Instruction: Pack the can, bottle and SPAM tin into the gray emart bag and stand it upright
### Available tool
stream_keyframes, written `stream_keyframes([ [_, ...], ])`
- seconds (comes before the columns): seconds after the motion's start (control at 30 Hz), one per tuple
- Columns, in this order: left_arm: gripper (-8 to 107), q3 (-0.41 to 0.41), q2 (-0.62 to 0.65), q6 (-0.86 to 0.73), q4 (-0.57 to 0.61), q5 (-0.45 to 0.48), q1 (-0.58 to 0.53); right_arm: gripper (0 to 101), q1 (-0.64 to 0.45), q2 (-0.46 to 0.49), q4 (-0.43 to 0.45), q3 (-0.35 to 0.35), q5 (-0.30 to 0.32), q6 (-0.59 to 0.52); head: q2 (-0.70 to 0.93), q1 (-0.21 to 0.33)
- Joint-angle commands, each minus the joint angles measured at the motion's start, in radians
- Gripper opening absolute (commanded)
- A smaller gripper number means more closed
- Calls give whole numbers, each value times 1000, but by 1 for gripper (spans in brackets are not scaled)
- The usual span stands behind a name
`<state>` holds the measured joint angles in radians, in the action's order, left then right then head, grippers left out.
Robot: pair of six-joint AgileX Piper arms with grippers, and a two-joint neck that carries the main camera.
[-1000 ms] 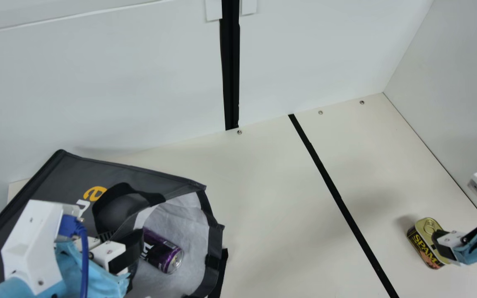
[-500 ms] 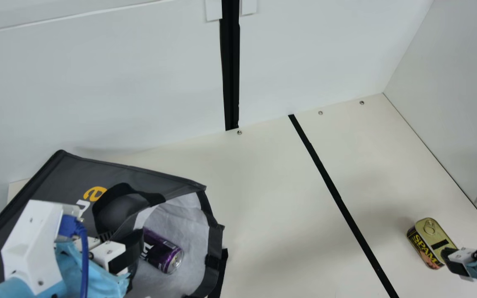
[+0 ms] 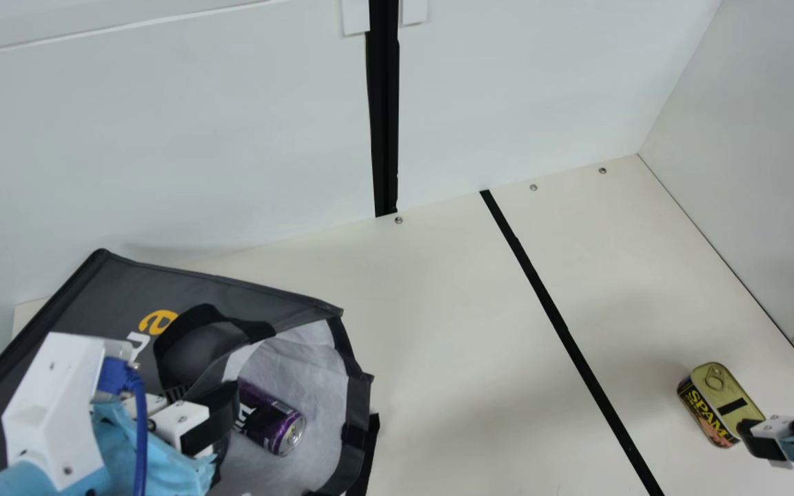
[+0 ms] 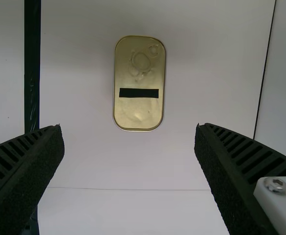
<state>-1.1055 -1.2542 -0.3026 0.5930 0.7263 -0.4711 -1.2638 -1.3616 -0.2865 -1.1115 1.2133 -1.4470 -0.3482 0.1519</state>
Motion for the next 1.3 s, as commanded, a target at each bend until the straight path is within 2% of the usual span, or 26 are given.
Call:
stream_keyframes([
  [0.0,-8,0,0,0,0,0,0,95,9,-14,3,6,-17,8,-1,23],
  [0.6,-8,0,0,0,0,0,0,95,110,-152,35,59,-176,95,-1,23],
  [1.1,-8,0,0,0,0,0,0,95,169,-256,58,87,-274,145,-1,23],
  [1.27,-8,0,0,0,0,0,0,62,178,-274,61,92,-294,142,-1,23],
])
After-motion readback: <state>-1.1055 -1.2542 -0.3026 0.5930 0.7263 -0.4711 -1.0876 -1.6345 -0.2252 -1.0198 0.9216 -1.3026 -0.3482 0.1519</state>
